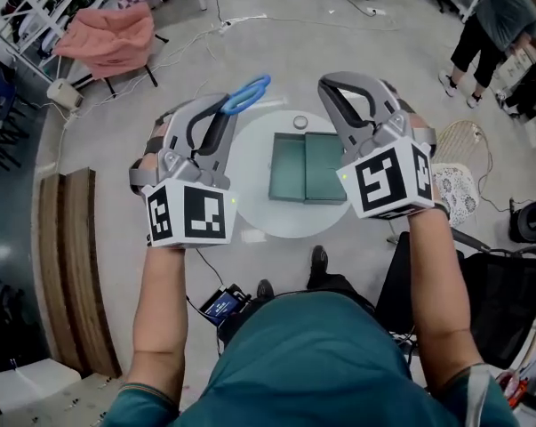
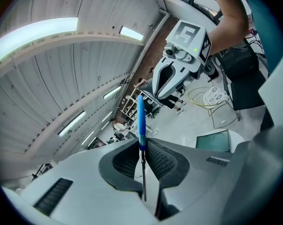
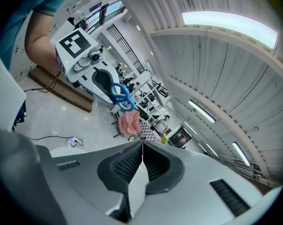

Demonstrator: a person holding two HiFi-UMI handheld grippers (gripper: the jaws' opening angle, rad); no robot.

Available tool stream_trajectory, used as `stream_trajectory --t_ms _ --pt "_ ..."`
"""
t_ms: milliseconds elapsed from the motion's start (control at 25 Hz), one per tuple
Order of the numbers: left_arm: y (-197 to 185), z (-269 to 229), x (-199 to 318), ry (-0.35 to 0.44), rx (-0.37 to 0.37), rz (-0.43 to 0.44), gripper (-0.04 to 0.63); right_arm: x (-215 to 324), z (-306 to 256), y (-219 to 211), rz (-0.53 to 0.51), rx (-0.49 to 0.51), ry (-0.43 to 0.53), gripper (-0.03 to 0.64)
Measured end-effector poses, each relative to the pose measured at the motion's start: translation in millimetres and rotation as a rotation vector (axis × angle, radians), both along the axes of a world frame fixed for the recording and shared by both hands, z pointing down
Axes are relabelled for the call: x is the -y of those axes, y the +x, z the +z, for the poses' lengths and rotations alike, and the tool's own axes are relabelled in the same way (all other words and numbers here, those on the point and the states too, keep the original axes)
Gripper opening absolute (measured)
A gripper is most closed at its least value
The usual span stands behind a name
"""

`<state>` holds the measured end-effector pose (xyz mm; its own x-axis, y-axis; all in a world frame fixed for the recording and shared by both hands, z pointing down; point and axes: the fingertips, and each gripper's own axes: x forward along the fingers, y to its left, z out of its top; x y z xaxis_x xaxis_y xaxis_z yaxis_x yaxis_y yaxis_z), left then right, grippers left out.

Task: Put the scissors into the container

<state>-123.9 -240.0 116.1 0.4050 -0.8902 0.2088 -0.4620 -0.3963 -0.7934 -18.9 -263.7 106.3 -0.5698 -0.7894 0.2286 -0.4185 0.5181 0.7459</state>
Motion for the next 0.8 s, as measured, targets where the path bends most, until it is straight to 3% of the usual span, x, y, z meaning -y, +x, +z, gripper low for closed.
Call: stream_trajectory --t_ms 440,800 --pt "-13 19 15 -0.041 0.005 -0.088 0.051 28 18 -18 -0.082 0.014 -0.032 0.037" --pt "-17 54 36 -0.105 0.003 -0.116 0.051 51 43 -26 -0.086 0.033 -0.075 0.037"
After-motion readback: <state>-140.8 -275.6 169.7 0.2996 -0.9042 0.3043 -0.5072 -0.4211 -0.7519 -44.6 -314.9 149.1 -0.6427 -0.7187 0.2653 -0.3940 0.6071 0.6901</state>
